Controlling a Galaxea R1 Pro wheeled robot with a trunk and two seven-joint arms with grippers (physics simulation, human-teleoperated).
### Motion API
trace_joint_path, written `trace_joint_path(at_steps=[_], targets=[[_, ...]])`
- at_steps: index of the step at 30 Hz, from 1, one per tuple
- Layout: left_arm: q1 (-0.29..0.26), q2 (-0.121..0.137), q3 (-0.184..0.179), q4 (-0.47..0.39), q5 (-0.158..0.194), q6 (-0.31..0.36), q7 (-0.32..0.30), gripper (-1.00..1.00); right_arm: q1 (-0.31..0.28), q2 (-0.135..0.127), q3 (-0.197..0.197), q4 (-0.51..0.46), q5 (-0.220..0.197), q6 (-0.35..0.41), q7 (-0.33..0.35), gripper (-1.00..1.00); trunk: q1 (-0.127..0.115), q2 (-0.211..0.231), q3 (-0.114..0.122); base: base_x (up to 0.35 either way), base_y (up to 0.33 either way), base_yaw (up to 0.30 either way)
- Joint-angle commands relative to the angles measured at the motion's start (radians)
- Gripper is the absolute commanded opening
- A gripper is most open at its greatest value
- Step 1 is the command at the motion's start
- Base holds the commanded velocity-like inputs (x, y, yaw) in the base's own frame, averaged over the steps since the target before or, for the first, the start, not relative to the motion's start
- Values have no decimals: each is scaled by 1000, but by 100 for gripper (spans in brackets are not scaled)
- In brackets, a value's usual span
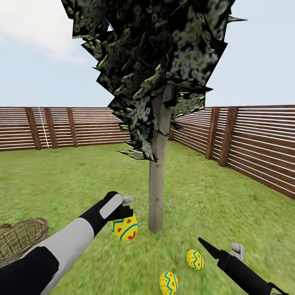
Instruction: Take the three Easter eggs out of the wicker basket on the lawn in the garden, then place them on the lawn next to a single tree (choose any tree) so that all three eggs are next to the same tree and none are left in the basket.
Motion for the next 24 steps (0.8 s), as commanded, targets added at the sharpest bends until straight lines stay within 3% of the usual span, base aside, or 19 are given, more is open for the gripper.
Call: trace_joint_path(at_steps=[1, 24], targets=[[-1, 1, -5, -1, 9, -5, 9, -100, 0, 1, -2, -1, -4, 6, 1, 100, 4, -8, -4, 0, 0, 0], [-1, 1, -6, -1, 9, -50, 5, -100, 0, -2, -18, -9, -5, 6, 14, 100, 92, -169, -76, 0, 0, 0]])
